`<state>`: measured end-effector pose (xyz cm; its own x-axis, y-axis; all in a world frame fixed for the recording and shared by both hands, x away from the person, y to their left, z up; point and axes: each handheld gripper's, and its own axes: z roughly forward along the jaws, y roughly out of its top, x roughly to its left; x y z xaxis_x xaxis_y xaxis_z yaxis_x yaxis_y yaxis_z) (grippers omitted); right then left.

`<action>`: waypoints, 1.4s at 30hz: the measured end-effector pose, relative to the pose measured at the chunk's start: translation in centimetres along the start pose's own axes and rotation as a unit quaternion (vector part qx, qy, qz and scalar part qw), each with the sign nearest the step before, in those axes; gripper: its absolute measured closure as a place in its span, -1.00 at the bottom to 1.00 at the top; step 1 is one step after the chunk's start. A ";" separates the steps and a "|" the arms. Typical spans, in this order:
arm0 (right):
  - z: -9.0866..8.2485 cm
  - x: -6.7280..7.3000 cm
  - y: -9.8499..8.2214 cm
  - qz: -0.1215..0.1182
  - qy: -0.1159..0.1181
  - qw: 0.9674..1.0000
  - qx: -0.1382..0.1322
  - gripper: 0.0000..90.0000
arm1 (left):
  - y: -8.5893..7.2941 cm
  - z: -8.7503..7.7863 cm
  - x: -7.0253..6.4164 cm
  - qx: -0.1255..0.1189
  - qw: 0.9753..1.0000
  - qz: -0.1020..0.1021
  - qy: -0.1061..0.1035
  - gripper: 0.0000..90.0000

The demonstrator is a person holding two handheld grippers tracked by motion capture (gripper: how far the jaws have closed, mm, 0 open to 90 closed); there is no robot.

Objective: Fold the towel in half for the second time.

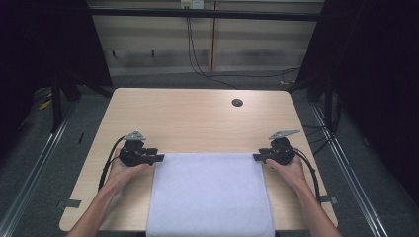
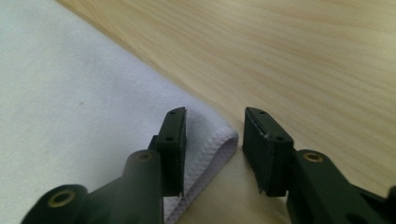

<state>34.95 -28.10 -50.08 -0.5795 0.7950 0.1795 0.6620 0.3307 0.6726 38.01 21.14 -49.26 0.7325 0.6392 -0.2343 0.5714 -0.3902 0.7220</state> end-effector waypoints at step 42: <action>-3.4 0.2 4.0 0.007 0.034 0.997 -0.066 0.93 | 2.1 -2.3 0.4 -0.031 0.999 -0.010 -0.026 0.89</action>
<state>35.88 -28.38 -44.93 -0.6051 0.7610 0.2341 0.6039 0.2471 0.7578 38.68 22.08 -46.37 0.7407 0.6106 -0.2804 0.5629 -0.3362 0.7551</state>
